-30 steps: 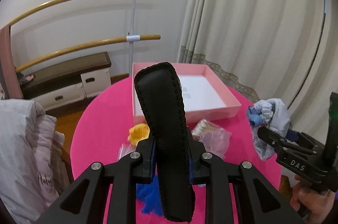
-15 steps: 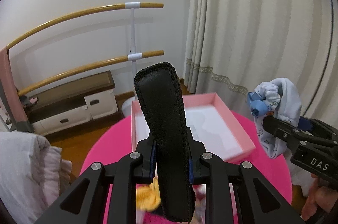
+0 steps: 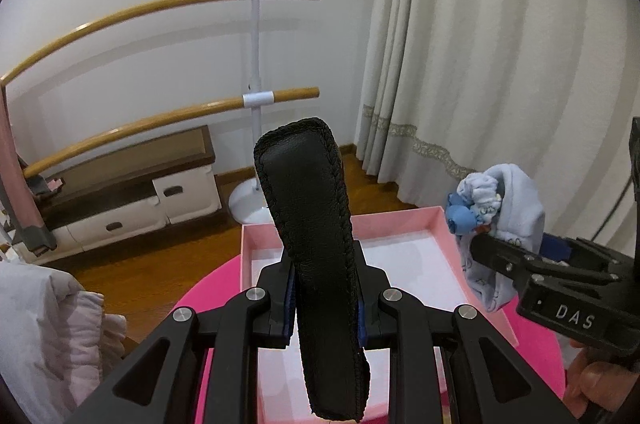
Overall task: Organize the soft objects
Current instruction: 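Drop the black pouch into the pink box with the left tool while the right drops the cloth, then withdraw both open tools from the pink box back over the table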
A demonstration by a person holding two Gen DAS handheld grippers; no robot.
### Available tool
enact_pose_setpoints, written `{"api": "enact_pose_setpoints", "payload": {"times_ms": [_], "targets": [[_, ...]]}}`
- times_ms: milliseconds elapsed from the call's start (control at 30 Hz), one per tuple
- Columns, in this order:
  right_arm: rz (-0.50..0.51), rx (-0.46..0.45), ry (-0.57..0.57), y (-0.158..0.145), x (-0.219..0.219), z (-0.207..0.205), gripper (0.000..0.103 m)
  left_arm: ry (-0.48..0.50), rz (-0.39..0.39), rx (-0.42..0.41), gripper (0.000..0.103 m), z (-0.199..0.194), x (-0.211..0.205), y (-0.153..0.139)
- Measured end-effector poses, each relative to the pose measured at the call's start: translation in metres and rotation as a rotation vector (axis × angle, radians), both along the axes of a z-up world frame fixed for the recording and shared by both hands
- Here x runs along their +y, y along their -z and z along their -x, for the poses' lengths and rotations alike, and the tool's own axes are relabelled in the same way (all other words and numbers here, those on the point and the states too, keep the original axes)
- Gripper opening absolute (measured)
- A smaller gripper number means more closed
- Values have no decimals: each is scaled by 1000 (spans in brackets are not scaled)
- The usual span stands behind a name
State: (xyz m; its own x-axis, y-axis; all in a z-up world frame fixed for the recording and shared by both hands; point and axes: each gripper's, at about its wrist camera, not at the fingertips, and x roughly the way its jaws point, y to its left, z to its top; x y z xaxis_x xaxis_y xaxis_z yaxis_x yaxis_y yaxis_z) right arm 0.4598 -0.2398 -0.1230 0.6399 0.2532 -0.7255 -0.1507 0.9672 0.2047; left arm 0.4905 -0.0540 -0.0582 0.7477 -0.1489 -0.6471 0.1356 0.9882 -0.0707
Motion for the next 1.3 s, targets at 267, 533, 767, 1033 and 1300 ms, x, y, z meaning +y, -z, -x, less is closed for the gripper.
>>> {"api": "enact_pose_setpoints", "payload": {"times_ms": [267, 533, 767, 1033, 1300], "targets": [[5, 73, 16, 28, 2, -43, 62, 6, 41, 59, 19, -101, 11, 22], [29, 121, 20, 49, 6, -67, 62, 13, 25, 93, 21, -156, 9, 42], [22, 163, 22, 67, 8, -76, 68, 13, -4, 113, 59, -164, -5, 58], [-17, 138, 49, 66, -2, -68, 103, -22, -29, 22, 96, -158, -5, 45], [-31, 82, 67, 38, -10, -40, 103, -24, -72, -34, 101, -105, -13, 31]]}}
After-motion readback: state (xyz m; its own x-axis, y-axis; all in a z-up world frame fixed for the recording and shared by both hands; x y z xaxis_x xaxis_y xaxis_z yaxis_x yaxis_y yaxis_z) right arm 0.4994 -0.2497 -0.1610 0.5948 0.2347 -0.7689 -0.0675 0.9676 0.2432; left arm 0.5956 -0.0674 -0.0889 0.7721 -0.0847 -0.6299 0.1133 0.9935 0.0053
